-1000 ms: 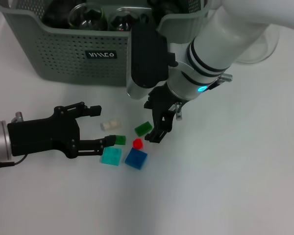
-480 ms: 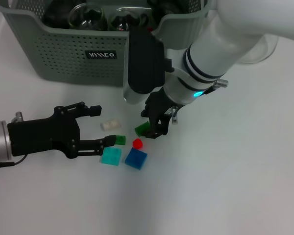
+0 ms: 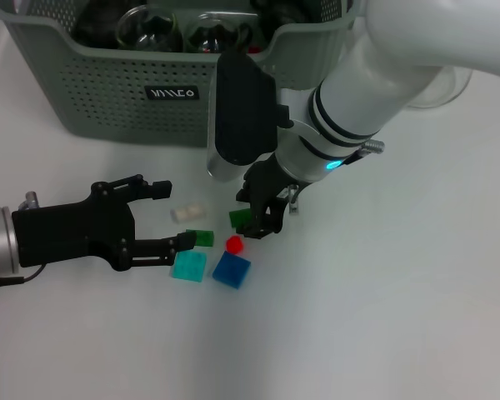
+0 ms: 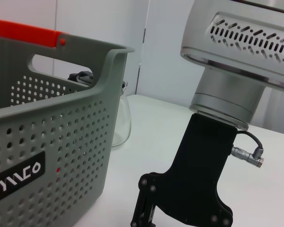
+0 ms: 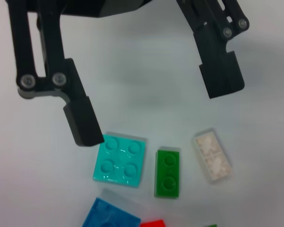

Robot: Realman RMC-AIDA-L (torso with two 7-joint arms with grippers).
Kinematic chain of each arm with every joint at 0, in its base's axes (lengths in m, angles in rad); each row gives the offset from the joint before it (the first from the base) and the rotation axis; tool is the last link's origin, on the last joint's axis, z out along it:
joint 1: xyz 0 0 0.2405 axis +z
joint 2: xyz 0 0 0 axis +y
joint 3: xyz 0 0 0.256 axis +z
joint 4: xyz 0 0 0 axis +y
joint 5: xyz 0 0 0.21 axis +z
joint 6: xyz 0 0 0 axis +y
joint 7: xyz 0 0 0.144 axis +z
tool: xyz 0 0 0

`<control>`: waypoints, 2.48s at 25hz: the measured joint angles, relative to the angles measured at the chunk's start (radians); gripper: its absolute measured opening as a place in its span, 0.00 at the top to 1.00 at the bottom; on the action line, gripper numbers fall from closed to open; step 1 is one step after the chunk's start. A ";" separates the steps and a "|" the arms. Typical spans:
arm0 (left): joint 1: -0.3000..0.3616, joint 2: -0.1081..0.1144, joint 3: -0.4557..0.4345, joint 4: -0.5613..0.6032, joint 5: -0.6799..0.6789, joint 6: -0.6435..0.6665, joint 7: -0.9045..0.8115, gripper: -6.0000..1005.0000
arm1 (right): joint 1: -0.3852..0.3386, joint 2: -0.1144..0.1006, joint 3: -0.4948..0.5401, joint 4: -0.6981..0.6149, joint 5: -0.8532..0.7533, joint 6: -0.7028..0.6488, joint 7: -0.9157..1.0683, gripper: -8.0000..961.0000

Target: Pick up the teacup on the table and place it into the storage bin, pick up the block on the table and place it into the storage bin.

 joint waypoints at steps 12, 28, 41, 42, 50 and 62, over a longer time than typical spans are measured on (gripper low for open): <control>0.000 0.000 0.000 0.000 0.000 0.000 0.000 0.13 | -0.003 0.000 -0.002 0.010 0.008 0.013 0.021 0.49; 0.005 0.004 -0.027 0.004 0.007 0.011 0.000 0.13 | -0.003 -0.025 0.106 -0.062 -0.021 -0.089 0.050 0.78; 0.018 0.003 -0.028 0.009 0.004 0.021 0.000 0.13 | 0.009 -0.034 0.752 -0.526 -0.190 -0.526 0.065 0.77; 0.017 0.003 -0.028 0.009 0.003 0.021 0.000 0.13 | 0.023 -0.036 0.806 -0.551 -0.190 -0.535 0.077 0.77; 0.010 0.006 -0.028 0.009 0.000 0.028 0.000 0.13 | 0.086 -0.071 0.930 -0.485 -0.281 -0.289 0.179 0.75; 0.002 0.006 -0.028 0.009 0.000 0.021 -0.003 0.13 | 0.176 -0.024 0.784 0.013 -0.508 0.320 0.178 0.74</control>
